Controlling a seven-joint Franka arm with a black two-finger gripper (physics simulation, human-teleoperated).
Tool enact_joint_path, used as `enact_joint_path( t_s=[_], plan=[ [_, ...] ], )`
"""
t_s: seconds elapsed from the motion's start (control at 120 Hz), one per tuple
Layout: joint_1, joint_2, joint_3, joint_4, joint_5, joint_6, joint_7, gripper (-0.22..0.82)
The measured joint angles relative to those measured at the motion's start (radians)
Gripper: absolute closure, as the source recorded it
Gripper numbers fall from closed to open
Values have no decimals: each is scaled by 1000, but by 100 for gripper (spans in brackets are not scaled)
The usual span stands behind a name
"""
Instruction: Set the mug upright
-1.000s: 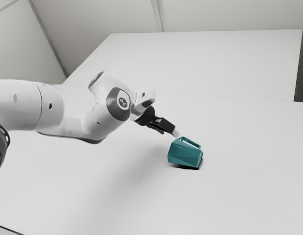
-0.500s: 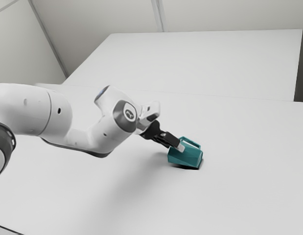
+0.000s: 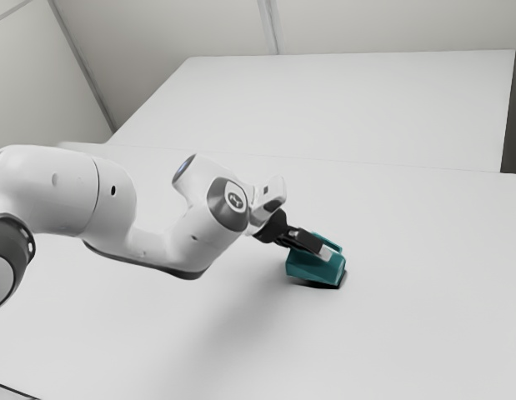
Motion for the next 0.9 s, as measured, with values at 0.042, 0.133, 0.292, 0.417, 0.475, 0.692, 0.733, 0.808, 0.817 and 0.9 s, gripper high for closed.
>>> enact_joint_path(
  t_s=[0.042, 0.133, 0.292, 0.417, 0.475, 0.692, 0.733, 0.808, 0.817, 0.9],
  plan=[
    [0, 0, -3, -1, -8, 4, 2, 4],
    [0, -1, -17, -1, -20, 18, 6, 8],
    [0, -3, -23, 13, -20, 34, 12, 31],
    [0, -4, -23, 45, -8, 40, 16, 42],
    [0, -4, -24, 55, -1, 44, 18, 45],
    [-2, 10, -24, 70, 9, 58, 20, 61],
    [-4, 15, -24, 74, 10, 61, 20, 64],
    [-6, 18, -24, 85, 15, 66, 18, 69],
    [-6, 18, -25, 87, 17, 67, 18, 69],
    [-6, 19, -25, 101, 34, 75, 17, 72]
  ],
)
